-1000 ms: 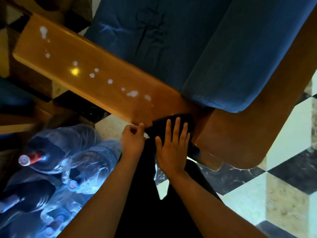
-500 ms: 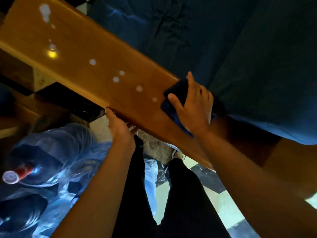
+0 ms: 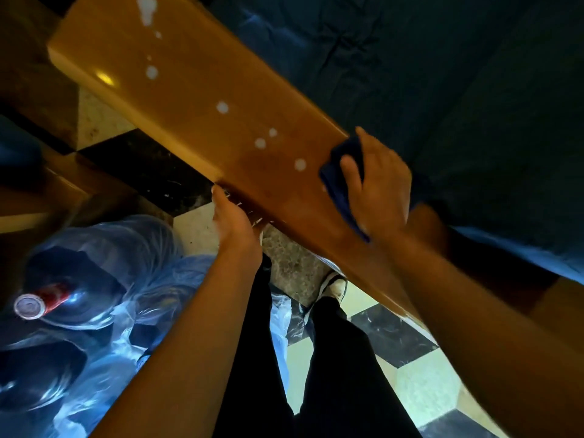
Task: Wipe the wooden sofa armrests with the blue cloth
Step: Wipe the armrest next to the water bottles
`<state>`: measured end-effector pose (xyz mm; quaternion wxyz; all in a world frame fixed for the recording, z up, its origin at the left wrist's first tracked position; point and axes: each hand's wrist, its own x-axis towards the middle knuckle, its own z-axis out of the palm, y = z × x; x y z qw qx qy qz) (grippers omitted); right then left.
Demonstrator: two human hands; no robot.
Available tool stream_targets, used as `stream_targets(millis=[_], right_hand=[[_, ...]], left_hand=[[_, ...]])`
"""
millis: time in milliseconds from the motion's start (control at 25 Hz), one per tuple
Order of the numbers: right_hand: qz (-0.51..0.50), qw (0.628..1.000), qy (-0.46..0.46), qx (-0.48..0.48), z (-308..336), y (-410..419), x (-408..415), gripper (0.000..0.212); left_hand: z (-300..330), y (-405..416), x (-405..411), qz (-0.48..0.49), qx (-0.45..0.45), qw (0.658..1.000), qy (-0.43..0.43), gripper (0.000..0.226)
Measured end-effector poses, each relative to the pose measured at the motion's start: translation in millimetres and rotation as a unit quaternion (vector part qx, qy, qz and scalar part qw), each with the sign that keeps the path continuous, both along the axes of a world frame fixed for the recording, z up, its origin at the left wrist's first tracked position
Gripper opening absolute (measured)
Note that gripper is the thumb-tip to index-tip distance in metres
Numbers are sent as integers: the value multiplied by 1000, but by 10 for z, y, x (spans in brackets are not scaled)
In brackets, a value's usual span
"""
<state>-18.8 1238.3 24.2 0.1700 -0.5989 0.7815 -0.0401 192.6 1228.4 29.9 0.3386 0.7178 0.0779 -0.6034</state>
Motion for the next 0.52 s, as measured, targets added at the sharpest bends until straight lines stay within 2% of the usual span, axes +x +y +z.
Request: stream_targets(millis=[80,240,400,520], right_hand=[[31,997,65,-1,17,573,143,62],[87,991,95,26,-55,1157,294,70],[252,957,139,-30,-147,934,587,74],[312,939,121,-75,-202,463,1027,75]], left_hand=[[47,16,-31,10,2,1000,2,48],[83,19,4,26,8,999,23,56],[48,34,51,12,4,1000,29,60],[-9,0,189,-8,8,998,54,69]])
